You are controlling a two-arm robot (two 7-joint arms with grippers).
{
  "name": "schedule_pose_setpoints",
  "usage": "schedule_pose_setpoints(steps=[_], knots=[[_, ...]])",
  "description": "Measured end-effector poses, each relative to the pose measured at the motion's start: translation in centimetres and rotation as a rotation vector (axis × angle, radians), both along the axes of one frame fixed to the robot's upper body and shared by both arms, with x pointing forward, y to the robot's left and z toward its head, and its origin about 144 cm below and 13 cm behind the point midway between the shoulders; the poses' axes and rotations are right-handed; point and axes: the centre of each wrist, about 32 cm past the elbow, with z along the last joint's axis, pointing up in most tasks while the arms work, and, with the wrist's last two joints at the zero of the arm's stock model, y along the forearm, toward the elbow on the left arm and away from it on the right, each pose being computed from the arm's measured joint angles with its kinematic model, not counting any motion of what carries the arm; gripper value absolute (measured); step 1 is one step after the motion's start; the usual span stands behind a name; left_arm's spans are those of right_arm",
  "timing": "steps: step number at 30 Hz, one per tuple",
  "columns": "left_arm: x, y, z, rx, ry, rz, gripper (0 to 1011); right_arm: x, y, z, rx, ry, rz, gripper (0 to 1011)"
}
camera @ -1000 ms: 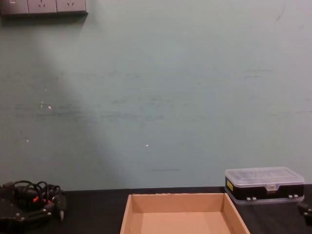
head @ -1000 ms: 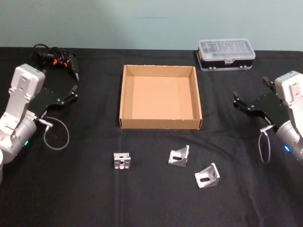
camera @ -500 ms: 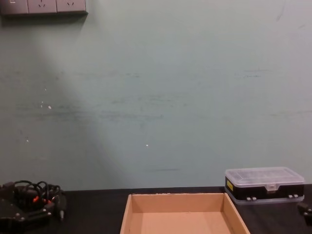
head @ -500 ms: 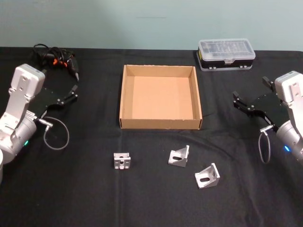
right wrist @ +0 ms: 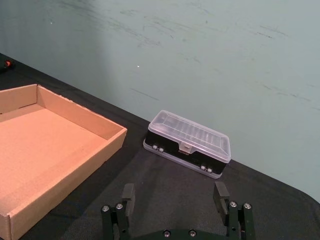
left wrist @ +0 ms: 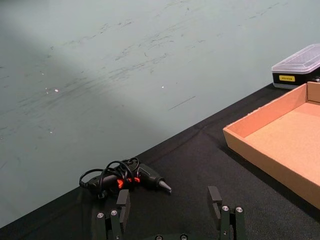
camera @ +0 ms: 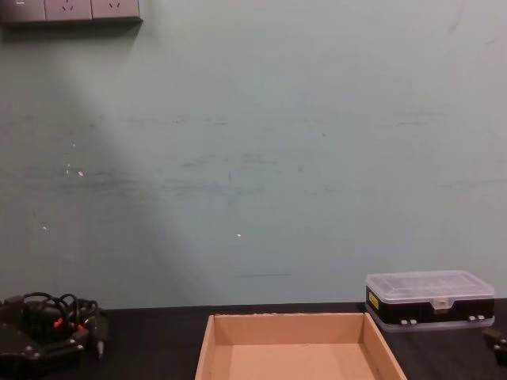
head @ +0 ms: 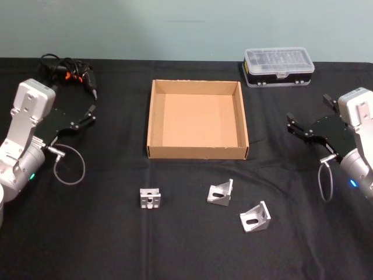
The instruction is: Use one hand to pick up the angle iron from the table and place it into the box.
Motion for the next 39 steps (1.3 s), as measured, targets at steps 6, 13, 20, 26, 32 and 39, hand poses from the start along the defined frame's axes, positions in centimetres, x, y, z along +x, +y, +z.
schedule_pose_setpoints(steps=[6, 13, 20, 26, 32, 39], knots=[[0.0, 0.0, 0.0, 0.000, 0.000, 0.000, 1011, 0.0, 0.0, 0.0, 0.000, 0.000, 0.000, 1003], [0.0, 0.0, 0.0, 0.000, 0.000, 0.000, 1011, 0.0, 0.0, 0.0, 0.000, 0.000, 0.000, 1003], [0.0, 0.0, 0.0, 0.000, 0.000, 0.000, 1011, -0.1, -0.2, 0.9, 0.036, -0.017, 0.026, 1003], [0.0, 0.0, 0.0, 0.000, 0.000, 0.000, 1011, -0.8, -1.3, 2.4, 0.084, -0.010, 0.082, 1003], [0.0, 0.0, 0.0, 0.000, 0.000, 0.000, 1011, -2.2, -3.6, 4.6, 0.108, 0.050, 0.223, 1003], [0.0, 0.0, 0.0, 0.000, 0.000, 0.000, 1011, -3.5, -7.2, 6.1, 0.051, 0.157, 0.469, 1003]])
